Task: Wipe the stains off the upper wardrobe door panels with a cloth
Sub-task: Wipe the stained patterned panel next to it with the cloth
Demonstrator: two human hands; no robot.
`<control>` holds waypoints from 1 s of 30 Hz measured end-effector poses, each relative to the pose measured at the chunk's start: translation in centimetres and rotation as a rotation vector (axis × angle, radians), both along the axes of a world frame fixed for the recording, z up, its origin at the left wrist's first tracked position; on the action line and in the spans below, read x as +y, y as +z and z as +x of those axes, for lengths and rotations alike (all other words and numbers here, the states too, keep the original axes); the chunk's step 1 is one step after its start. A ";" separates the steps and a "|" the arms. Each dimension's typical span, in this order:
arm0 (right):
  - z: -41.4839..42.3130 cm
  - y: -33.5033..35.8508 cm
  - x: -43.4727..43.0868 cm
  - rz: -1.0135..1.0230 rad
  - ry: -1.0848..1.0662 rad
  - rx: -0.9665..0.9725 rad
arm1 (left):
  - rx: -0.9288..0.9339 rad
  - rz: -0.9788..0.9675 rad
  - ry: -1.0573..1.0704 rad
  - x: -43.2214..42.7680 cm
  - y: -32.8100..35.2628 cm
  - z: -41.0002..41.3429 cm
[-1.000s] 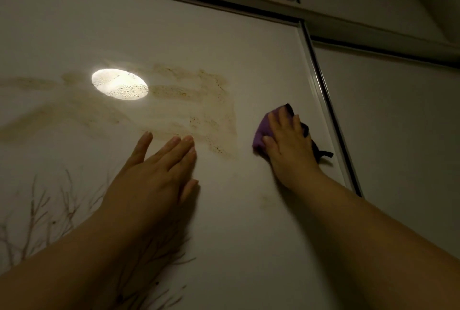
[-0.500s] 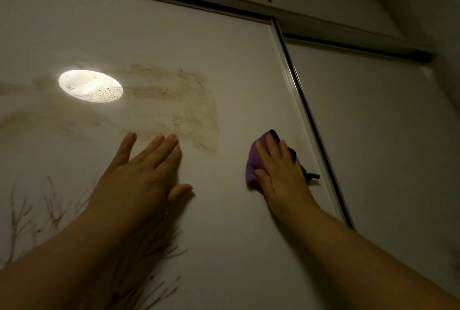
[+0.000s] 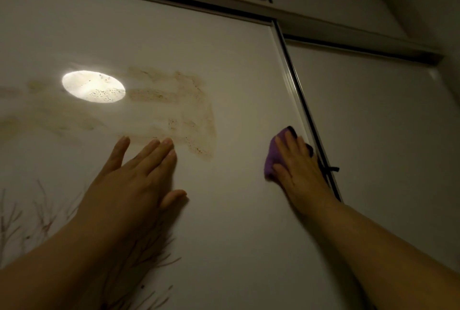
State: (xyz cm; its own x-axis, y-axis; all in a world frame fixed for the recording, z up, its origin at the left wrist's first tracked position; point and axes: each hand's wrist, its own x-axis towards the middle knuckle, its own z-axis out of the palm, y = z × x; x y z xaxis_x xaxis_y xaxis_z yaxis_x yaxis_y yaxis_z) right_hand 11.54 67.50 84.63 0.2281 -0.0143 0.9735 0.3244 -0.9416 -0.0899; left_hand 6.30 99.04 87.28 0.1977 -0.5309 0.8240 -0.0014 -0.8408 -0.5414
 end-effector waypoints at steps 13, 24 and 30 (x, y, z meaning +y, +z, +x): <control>0.3 5.0 0.0 -0.088 0.002 -0.030 | -0.033 0.019 0.004 -3.6 0.2 0.6; 0.5 -5.1 0.0 -0.070 0.082 0.026 | -0.043 0.020 0.018 -3.5 -0.7 0.8; 0.5 1.5 -1.5 -0.109 0.051 0.002 | -0.034 0.008 -0.030 -3.9 -1.0 0.6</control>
